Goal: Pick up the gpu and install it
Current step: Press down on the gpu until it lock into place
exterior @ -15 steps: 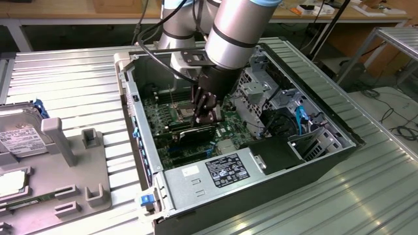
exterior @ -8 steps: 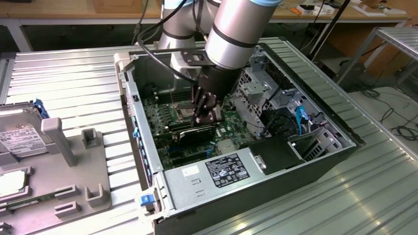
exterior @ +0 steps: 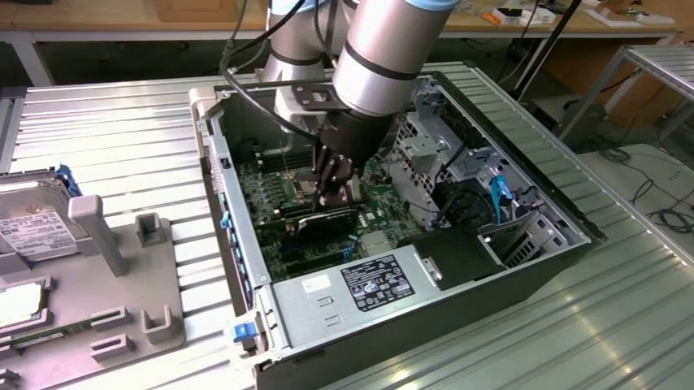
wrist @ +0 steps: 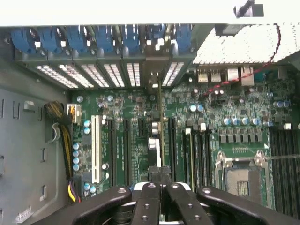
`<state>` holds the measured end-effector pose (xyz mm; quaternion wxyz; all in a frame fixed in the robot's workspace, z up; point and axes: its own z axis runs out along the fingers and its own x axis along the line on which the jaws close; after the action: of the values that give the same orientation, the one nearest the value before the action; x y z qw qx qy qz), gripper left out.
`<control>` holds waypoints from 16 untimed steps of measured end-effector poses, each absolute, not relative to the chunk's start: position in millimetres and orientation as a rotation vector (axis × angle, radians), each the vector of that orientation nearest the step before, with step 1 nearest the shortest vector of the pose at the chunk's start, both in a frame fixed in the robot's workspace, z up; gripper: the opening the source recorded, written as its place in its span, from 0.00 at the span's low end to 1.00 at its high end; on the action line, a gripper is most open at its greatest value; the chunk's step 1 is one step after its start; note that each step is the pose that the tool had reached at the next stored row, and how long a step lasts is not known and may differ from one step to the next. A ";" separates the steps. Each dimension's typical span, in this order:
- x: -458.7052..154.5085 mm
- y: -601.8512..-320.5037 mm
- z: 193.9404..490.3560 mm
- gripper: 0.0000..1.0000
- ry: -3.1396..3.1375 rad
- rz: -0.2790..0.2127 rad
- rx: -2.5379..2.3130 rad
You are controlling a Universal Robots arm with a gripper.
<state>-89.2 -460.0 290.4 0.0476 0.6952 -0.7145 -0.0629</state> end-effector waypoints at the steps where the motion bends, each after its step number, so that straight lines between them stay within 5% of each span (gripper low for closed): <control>1: -95.6 -460.0 290.4 0.11 -2.180 -0.191 2.121; 10: -110.8 -460.1 270.4 0.11 -2.160 -0.185 2.142; 16: -111.7 -460.0 282.9 0.11 -2.144 -0.217 2.125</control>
<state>-111.7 -460.0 282.9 0.0574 0.7010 -0.7073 -0.0717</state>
